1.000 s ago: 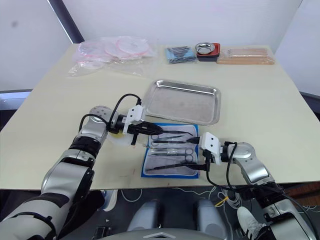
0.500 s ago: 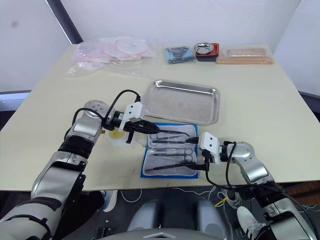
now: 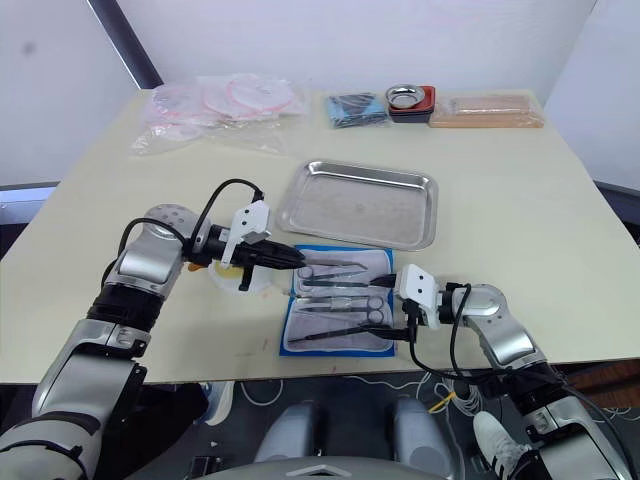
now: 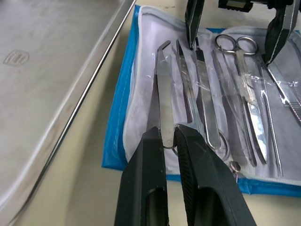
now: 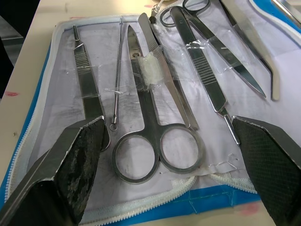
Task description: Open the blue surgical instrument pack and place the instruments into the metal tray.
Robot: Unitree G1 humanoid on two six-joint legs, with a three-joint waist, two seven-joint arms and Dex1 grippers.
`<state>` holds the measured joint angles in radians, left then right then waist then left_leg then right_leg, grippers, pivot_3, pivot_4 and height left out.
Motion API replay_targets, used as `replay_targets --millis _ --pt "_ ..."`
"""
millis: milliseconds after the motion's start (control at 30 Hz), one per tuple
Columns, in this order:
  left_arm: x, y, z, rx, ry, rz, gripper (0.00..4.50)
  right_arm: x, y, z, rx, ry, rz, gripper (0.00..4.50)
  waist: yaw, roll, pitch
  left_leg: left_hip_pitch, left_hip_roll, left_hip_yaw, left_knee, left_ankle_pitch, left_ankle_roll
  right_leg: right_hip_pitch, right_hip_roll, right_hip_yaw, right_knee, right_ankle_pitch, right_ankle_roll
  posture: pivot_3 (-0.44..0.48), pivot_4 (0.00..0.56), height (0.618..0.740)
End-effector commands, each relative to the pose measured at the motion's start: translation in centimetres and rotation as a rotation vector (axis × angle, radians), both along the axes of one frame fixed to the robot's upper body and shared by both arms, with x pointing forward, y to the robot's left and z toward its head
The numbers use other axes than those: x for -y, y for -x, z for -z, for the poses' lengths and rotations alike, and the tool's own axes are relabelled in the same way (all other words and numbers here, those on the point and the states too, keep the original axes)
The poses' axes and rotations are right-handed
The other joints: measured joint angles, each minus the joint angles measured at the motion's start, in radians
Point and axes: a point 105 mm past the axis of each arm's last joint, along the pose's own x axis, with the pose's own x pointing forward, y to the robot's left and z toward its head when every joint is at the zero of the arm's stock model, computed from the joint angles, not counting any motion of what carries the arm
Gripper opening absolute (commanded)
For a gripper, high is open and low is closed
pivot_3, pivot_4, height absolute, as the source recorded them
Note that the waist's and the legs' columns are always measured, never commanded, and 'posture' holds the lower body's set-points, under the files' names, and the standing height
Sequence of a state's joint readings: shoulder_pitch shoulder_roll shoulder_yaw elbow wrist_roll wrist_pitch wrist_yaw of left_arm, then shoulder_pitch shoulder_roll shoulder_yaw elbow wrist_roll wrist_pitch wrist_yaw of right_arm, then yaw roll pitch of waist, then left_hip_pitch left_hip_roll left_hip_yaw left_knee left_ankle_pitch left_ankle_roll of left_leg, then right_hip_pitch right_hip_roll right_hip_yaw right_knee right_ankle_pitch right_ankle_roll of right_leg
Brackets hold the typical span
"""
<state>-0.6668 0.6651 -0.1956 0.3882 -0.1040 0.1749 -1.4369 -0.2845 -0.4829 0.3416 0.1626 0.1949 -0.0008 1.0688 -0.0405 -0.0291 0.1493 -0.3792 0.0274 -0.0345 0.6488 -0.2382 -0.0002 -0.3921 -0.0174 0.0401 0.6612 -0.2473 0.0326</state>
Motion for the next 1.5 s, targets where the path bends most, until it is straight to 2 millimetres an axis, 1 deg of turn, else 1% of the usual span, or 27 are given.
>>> replay_targets --millis 33,233,433,633,867,967,1067,1100,1200,1333,1433,1500 --pt "-0.5 -0.4 -2.1 0.076 0.030 -0.035 0.07 2.9 3.0 8.1 -0.261 0.275 0.053 4.50 0.000 0.000 0.000 0.000 0.000 0.000 0.000 0.000 0.000 0.000 0.000 0.000 0.000 0.000 0.000 0.000 0.150 0.740" --pt "-1.4 0.1 -2.3 0.066 0.020 -0.063 0.07 2.9 3.0 8.2 -0.262 0.276 0.054 4.50 0.000 0.000 0.000 0.000 0.001 -0.001 0.000 0.000 0.000 0.000 0.000 0.001 0.000 0.000 0.000 0.000 0.150 0.740" --pt "-2.6 0.3 -2.6 0.065 -0.008 -0.093 0.07 2.9 3.0 8.1 -0.260 0.275 0.053 4.50 0.000 0.000 0.000 0.000 0.004 0.000 -0.001 0.000 0.000 -0.002 0.000 0.001 0.000 0.000 0.000 0.000 0.150 0.740" --pt "-3.3 0.5 -2.6 0.052 -0.004 -0.112 0.07 2.9 3.0 8.2 -0.264 0.274 0.053 4.50 0.000 0.000 0.000 0.000 0.005 0.000 -0.002 0.000 0.000 -0.002 0.000 0.001 -0.001 0.000 0.000 0.000 0.150 0.740" --pt "-5.2 1.2 -3.1 0.051 -0.028 -0.167 0.07 2.7 2.9 8.3 -0.263 0.275 0.052 4.50 0.000 0.002 0.001 0.000 0.008 0.001 -0.004 0.000 0.000 -0.005 0.000 0.001 -0.003 0.000 0.000 0.000 0.150 0.740" --pt "-5.6 1.4 -3.3 0.053 -0.029 -0.180 0.07 2.5 2.9 8.3 -0.263 0.272 0.048 4.50 0.000 0.002 0.001 0.001 0.009 0.001 -0.006 0.000 0.000 -0.005 0.000 0.001 -0.003 0.000 0.000 0.000 0.150 0.740" --pt "-5.6 1.7 -3.5 0.054 -0.022 -0.182 0.07 2.5 2.9 8.4 -0.264 0.271 0.046 4.50 0.000 0.002 0.001 0.001 0.010 0.001 -0.007 0.000 0.000 -0.005 0.000 0.001 -0.003 0.000 -0.001 0.000 0.150 0.740" --pt "-5.5 1.8 -3.6 0.053 -0.008 -0.179 0.07 2.4 2.9 8.4 -0.264 0.271 0.045 4.50 0.000 0.002 0.001 0.001 0.010 0.001 -0.008 0.000 0.000 -0.005 0.000 0.001 -0.003 0.000 -0.001 0.000 0.150 0.740" --pt "-4.6 2.2 -5.2 0.055 0.133 -0.173 0.07 2.4 3.0 8.4 -0.266 0.271 0.042 4.50 -0.001 0.002 0.001 0.001 0.010 0.002 -0.008 0.000 0.000 -0.005 0.000 0.001 -0.004 0.000 -0.001 0.000 0.150 0.740" --pt "-4.5 2.0 -6.4 0.074 0.230 -0.212 0.07 2.4 3.0 8.4 -0.265 0.271 0.043 4.50 -0.001 0.002 0.001 0.002 0.011 0.002 -0.009 0.000 0.000 -0.006 0.000 0.001 -0.004 0.000 -0.001 0.000 0.150 0.740" --pt "-4.4 1.6 -6.9 0.094 0.282 -0.259 0.07 2.5 3.0 8.4 -0.266 0.271 0.044 4.50 -0.001 0.002 0.001 0.002 0.011 0.002 -0.010 0.000 0.000 -0.006 0.000 0.001 -0.004 0.000 -0.001 0.000 0.150 0.740" --pt "-4.2 0.5 -7.3 0.115 0.359 -0.345 0.07 2.5 2.9 8.4 -0.267 0.271 0.043 4.50 -0.001 0.001 0.001 0.002 0.010 0.002 -0.010 0.000 0.000 -0.005 0.001 0.001 -0.004 0.000 -0.001 0.000 0.150 0.740"
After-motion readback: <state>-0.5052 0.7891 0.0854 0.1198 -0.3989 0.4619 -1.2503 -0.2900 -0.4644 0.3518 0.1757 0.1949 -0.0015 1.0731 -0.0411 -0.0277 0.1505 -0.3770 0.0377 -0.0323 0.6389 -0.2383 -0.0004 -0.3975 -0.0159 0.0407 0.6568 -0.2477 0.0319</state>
